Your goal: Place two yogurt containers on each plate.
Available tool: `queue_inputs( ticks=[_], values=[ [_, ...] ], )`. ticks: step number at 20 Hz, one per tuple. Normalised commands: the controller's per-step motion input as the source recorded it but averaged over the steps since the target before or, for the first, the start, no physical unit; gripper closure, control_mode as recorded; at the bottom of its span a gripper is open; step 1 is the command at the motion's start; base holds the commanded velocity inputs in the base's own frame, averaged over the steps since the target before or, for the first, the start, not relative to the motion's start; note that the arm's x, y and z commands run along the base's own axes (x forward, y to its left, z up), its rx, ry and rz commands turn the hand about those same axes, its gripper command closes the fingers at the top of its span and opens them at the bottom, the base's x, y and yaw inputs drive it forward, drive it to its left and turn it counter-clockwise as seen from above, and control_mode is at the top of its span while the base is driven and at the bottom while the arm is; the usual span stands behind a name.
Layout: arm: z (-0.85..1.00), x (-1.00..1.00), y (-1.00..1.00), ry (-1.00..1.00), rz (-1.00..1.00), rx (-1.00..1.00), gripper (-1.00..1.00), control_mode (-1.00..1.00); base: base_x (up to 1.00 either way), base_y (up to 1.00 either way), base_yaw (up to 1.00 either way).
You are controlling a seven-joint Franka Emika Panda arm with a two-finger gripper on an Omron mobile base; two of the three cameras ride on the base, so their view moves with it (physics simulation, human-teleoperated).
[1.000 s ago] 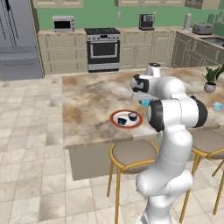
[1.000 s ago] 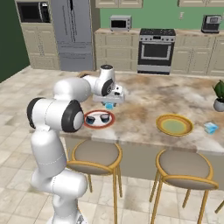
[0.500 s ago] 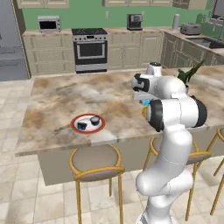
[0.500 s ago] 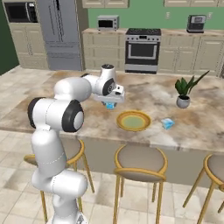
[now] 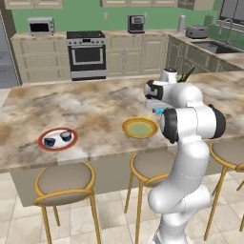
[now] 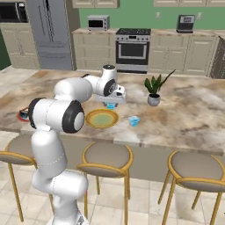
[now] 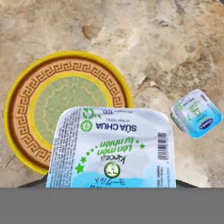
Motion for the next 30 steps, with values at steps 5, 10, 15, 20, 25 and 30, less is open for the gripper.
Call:
queue_inputs(
  ticks=[5, 10, 15, 20, 25, 30],
  values=[
    [0.0, 0.0, 0.0, 0.0, 0.0, 0.0, 1.0, 1.0, 0.35, -0.36, 0.0],
    [0.0, 0.0, 0.0, 0.0, 0.0, 0.0, 1.0, 1.0, 0.5, -0.2, 0.0],
    [0.0, 0.0, 0.0, 0.0, 0.0, 0.0, 1.0, 1.0, 0.41, -0.27, 0.01],
    [0.0, 0.0, 0.0, 0.0, 0.0, 0.0, 1.0, 1.0, 0.33, -0.27, 0.01],
    [0.0, 0.0, 0.0, 0.0, 0.0, 0.0, 1.0, 1.0, 0.29, -0.16, 0.01],
    [-0.08, 0.28, 0.17, 0.01, 0.01, 0.0, 1.0, -1.0, 0.04, 0.0, 0.0]
  ],
)
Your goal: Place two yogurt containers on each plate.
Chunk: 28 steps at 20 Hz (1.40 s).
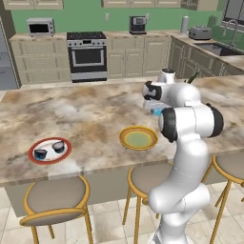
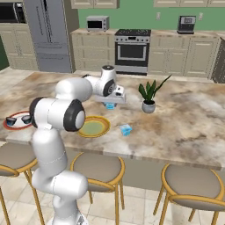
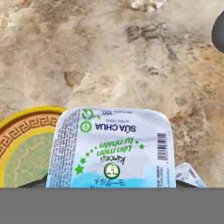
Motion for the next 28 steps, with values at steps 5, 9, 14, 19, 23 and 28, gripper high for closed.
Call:
queue_inputs(
  ticks=[5, 9, 14, 19, 23, 28],
  values=[
    [-0.33, 0.38, 0.68, 0.11, 0.08, 0.0, 1.0, -1.0, 0.0, 0.0, 0.0],
    [-0.36, 0.08, 0.71, 0.16, 0.08, 0.0, 1.0, -1.0, 0.0, 0.0, 0.0],
    [-0.29, -0.01, 0.42, 0.07, 0.04, 0.0, 1.0, -1.0, 0.0, 0.0, 0.0],
    [-0.41, -0.03, 0.33, 0.01, 0.02, 0.0, 1.0, -1.0, 0.0, 0.0, 0.0],
    [-0.51, -0.15, 0.28, 0.0, 0.0, 0.01, 1.0, -1.0, 0.0, 0.0, 0.0],
    [-0.41, -0.24, 0.16, 0.01, 0.0, 0.03, 1.0, -1.0, 0.0, 0.0, 0.0]
  ],
)
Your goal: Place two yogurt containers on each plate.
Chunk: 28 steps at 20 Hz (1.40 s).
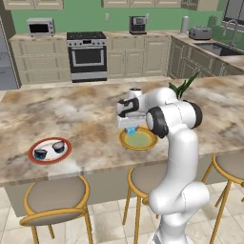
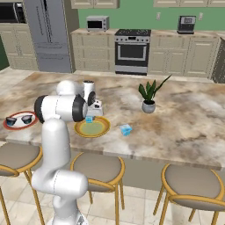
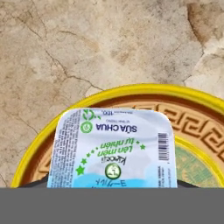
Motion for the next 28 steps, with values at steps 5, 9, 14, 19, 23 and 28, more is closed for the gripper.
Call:
queue_inputs(
  ticks=[5, 9, 14, 19, 23, 28],
  values=[
    [-0.15, -0.19, 0.09, 0.01, 0.0, 0.03, 1.0, -1.0, 0.0, 0.0, 0.0],
    [-0.01, -0.07, 0.0, 0.0, 0.0, 0.0, 1.0, -1.0, 0.0, 0.0, 0.0],
    [0.0, 0.0, 0.0, 0.0, 0.0, 0.0, -1.0, -1.0, 0.0, 0.0, 0.0],
    [0.0, 0.0, 0.0, 0.0, 0.0, 0.0, -1.0, -1.0, 0.0, 0.0, 0.0],
    [0.21, -0.03, -0.07, -0.02, 0.0, 0.0, -1.0, -1.0, 0.0, 0.0, 0.0],
    [0.47, -0.04, -0.32, 0.0, 0.0, 0.0, -1.0, -1.0, 0.0, 0.0, 0.0]
  ],
)
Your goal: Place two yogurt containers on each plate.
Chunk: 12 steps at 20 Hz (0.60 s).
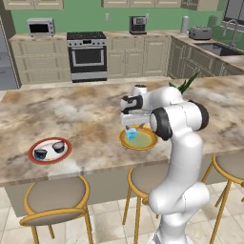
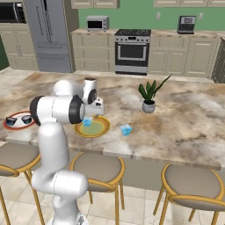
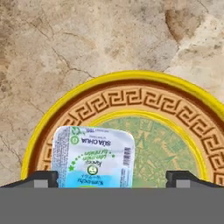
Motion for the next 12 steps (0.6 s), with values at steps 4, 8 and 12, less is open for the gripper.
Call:
queue_inputs(
  ticks=[4, 8, 12],
  values=[
    [0.46, -0.17, -0.69, 0.01, 0.0, 0.0, -1.0, -1.0, 0.0, 0.0, 0.0],
    [0.35, -0.2, -0.67, 0.01, 0.0, 0.0, -1.0, -1.0, 0.0, 0.0, 0.0],
    [0.02, -0.02, -0.89, 0.07, 0.0, 0.0, -1.0, -1.0, 0.0, 0.0, 0.0]
  ],
)
